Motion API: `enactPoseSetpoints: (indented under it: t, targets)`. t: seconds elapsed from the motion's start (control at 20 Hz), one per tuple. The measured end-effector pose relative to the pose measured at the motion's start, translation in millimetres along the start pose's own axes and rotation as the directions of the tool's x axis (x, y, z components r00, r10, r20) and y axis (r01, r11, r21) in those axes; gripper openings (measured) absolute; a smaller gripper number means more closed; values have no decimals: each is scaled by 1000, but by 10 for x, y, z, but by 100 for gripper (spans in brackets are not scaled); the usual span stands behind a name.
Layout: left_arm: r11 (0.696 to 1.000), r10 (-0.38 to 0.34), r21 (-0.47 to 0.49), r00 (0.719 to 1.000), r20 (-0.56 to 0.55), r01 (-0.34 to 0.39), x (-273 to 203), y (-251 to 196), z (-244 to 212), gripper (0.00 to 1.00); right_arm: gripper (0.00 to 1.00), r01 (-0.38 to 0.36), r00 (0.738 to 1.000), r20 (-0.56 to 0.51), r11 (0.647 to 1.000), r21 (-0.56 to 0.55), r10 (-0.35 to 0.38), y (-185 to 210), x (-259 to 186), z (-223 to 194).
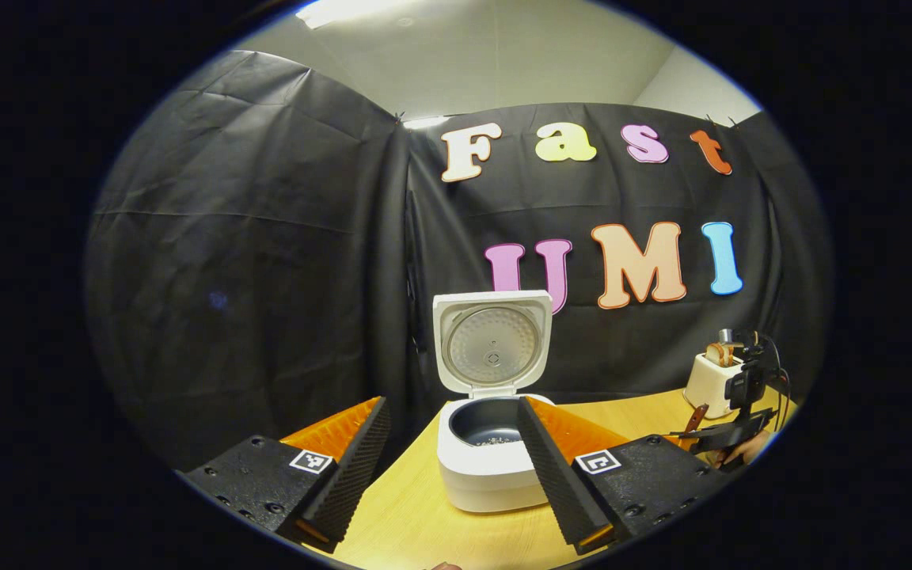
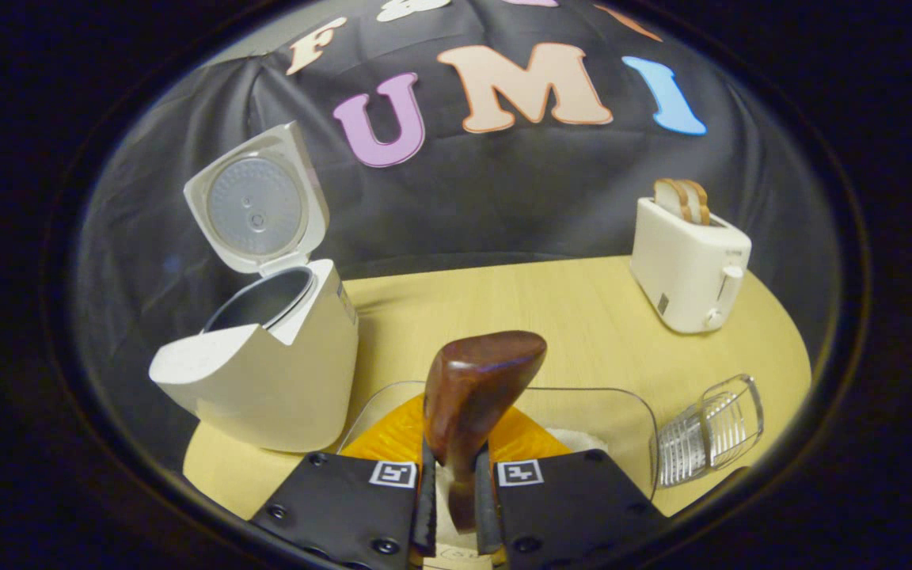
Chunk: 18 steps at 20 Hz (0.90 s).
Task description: Close the left gripper, press the button to open the rice cooker; take a wooden spoon from the chopstick holder with the right hand, scoop a spoonful of rice and pour it into the rice cooker, then put the wooden spoon back into the chopstick holder.
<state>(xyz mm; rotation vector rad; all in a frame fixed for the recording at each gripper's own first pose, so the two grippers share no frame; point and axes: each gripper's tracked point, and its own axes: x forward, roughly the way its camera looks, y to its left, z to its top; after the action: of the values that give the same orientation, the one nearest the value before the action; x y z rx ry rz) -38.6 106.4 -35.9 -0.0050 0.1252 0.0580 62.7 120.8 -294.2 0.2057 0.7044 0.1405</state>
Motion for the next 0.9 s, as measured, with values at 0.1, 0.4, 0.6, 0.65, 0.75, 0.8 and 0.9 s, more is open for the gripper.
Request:
enactPoseSetpoints:
  t: [0.1, 0.4, 0.6, 0.65, 0.75, 0.8, 0.9]
  targets:
    - [1000, -1, -11, 1000, -5, 1, 21, -14, -26, 94, 24, -10, 1000, -17, 997, 78, 12, -51, -6, -14]
    - [1000, -17, 1, 1000, 6, 17, 36, -103, 25, 93, 23, -24, 998, -47, 950, 311, 41, -233, -41, 10]
    - [1000, -25, 13, 1000, 15, 25, 33, -170, 53, 95, 23, -33, 998, -30, 905, 425, 50, -356, -108, 172]
    - [1000, -27, 14, 1000, 16, 26, 33, -187, 64, 95, 22, -37, 998, -22, 894, 446, 53, -388, -146, 248]
    - [1000, -29, 11, 999, 19, 29, 34, -213, 76, 94, 22, -50, 998, -9, 871, 489, 62, -383, -177, 372]
    - [999, -31, 10, 999, 21, 30, 29, -222, 89, 94, 23, -56, 998, -2, 863, 502, 66, -377, -201, 433]
    - [999, -33, 5, 999, 25, 33, 13, -237, 96, 94, 22, -72, 997, 14, 857, 510, 75, -333, -242, 516]
